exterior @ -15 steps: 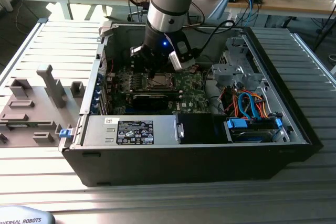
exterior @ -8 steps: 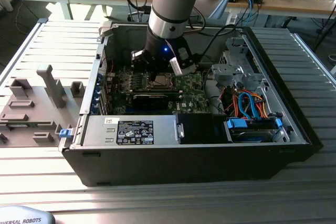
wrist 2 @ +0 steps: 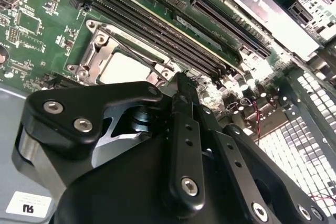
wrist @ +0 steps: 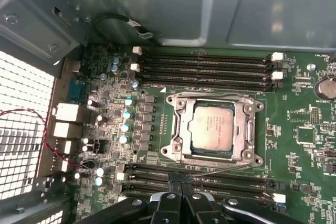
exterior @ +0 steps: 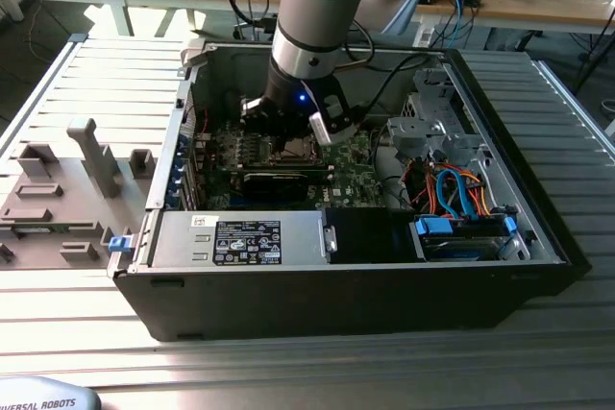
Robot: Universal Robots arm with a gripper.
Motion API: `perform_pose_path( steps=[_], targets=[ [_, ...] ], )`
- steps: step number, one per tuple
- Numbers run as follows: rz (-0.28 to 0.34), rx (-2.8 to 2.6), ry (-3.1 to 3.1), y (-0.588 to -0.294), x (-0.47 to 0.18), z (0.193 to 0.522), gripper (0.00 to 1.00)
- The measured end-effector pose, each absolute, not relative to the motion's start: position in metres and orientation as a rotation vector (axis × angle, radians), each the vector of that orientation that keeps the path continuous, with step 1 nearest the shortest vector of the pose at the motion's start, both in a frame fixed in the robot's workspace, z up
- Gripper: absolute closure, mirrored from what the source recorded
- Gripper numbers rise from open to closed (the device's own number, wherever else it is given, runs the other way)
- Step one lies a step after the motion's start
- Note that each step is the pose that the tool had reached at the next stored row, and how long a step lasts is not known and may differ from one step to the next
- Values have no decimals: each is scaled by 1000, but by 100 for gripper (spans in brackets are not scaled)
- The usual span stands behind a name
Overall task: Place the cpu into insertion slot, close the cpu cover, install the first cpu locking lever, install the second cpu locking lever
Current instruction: 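Install the second cpu locking lever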
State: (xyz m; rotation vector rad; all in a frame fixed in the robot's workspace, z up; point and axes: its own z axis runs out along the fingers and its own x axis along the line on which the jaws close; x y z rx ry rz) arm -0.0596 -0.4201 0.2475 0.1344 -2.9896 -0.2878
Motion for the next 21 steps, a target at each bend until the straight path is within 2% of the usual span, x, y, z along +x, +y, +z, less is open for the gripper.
perform_pose_path(
  steps=[21],
  targets=[
    [-378,136,-2982,-424,-70,218,89]
  ],
)
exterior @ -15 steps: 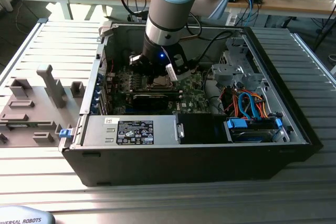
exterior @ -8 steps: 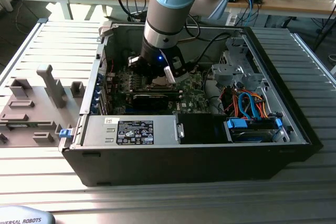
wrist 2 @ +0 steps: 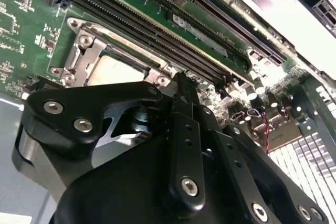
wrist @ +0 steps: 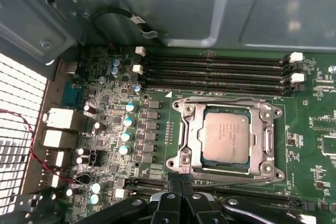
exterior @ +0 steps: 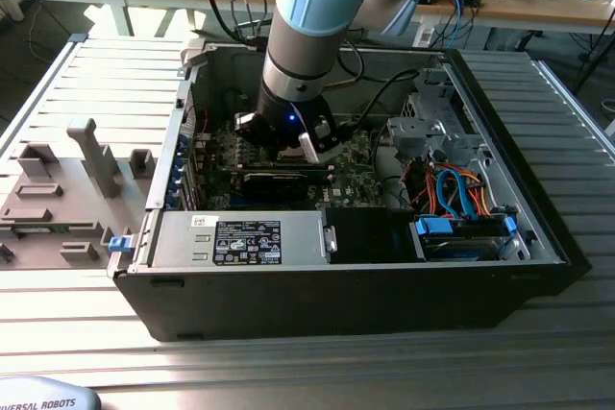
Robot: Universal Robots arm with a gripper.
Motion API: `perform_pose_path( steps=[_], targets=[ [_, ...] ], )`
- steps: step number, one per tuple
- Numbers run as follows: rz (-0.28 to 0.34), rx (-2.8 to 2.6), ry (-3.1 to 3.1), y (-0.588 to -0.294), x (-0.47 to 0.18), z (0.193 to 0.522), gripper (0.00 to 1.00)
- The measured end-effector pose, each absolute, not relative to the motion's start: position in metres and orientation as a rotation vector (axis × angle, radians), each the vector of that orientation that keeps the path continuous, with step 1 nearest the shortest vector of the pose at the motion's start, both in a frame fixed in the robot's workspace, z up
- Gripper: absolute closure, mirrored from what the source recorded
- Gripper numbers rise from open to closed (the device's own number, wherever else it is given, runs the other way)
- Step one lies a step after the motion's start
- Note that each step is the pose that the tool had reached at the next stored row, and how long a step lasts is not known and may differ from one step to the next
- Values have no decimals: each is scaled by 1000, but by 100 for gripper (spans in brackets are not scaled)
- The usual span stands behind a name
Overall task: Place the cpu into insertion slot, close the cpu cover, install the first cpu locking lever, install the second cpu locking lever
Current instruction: 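Install the second cpu locking lever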
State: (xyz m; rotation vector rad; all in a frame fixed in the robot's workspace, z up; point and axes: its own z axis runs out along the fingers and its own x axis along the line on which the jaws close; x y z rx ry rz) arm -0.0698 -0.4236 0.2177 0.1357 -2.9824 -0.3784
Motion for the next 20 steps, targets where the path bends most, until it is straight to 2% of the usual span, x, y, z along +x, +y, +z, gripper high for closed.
perform_pose_path(
  steps=[8,12,18,20],
  targets=[
    [-395,137,-2981,-424,-75,205,89],
    [-452,141,-2974,-424,-76,198,89],
    [-458,142,-2975,-423,-78,193,89],
    [-441,144,-2992,-421,-81,195,89]
  ],
)
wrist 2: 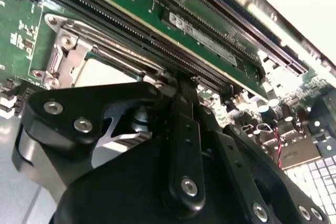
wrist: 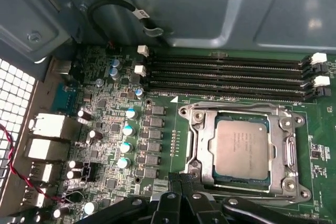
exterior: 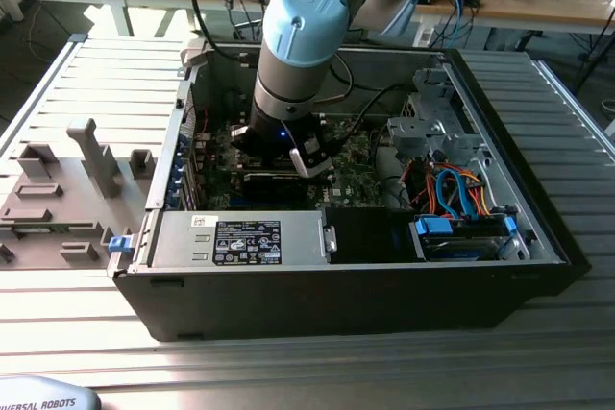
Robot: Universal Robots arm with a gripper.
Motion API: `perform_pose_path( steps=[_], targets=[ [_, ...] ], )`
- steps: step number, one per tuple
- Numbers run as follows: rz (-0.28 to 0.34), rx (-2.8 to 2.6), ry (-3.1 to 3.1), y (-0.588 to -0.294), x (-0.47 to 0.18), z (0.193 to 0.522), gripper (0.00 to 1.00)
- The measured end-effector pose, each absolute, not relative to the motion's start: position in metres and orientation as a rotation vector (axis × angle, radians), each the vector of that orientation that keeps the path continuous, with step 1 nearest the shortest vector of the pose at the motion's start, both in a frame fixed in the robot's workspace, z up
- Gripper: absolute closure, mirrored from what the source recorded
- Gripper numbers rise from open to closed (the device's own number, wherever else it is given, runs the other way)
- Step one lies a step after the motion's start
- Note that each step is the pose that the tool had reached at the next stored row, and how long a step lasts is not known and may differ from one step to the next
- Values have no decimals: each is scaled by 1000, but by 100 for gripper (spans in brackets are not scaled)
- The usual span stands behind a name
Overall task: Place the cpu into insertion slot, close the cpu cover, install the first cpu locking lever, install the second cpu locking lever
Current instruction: 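Install the second cpu locking lever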
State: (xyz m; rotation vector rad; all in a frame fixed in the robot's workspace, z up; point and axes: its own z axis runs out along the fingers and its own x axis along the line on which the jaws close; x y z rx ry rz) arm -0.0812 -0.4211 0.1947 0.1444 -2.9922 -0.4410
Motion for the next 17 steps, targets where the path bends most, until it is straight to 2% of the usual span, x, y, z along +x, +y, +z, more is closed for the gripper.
perform_pose_path(
  steps=[5,9,17],
  targets=[
    [-411,147,-3012,-419,-85,201,89],
    [-407,147,-3014,-418,-84,220,89],
    [-373,142,-3005,-401,-65,221,89]
  ],
)
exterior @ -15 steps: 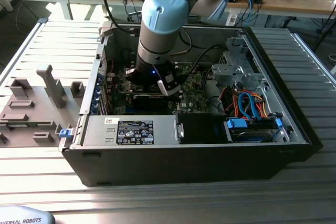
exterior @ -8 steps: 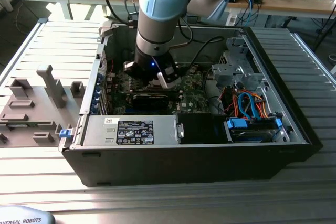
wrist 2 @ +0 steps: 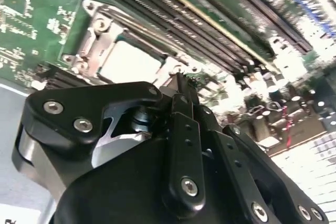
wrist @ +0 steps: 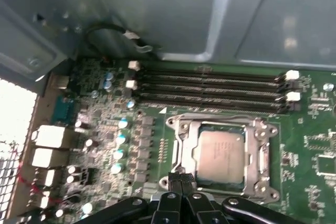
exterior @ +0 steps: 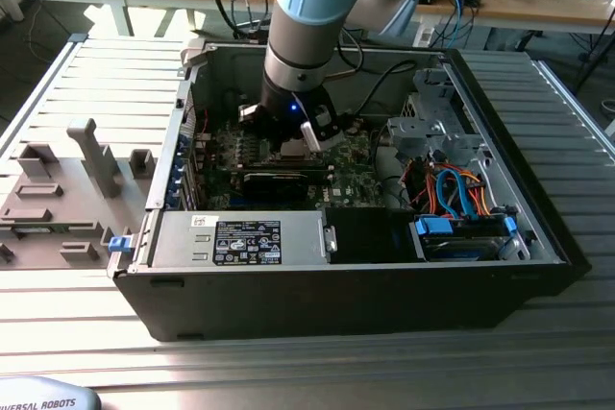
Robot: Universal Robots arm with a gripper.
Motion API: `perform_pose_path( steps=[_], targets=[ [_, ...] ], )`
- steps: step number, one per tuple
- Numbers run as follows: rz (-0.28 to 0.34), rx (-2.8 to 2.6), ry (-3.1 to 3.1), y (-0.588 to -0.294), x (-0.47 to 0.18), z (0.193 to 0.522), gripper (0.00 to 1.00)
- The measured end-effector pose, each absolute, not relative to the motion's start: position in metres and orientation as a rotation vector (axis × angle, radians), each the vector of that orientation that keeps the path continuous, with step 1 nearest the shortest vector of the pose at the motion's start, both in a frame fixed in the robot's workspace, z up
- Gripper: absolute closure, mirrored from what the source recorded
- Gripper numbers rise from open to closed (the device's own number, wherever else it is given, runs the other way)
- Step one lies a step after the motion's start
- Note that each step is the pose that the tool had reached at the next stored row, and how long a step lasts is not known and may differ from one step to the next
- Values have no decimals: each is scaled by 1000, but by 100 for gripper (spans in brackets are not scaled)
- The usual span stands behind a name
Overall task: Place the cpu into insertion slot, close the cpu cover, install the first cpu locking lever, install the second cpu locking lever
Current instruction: 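Install the second cpu locking lever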
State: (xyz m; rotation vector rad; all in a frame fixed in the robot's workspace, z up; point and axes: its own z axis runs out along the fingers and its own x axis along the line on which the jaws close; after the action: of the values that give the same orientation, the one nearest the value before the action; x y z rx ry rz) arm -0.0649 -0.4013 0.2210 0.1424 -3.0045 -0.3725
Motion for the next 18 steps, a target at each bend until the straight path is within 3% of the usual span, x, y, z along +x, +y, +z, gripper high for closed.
perform_pose_path(
  steps=[8,10,13,18],
  targets=[
    [-349,134,-2974,-378,-32,220,89],
    [-295,129,-2978,-373,-31,220,89],
    [-128,117,-2986,-359,-31,220,89],
    [35,104,-2985,-343,-31,220,89]
  ],
)
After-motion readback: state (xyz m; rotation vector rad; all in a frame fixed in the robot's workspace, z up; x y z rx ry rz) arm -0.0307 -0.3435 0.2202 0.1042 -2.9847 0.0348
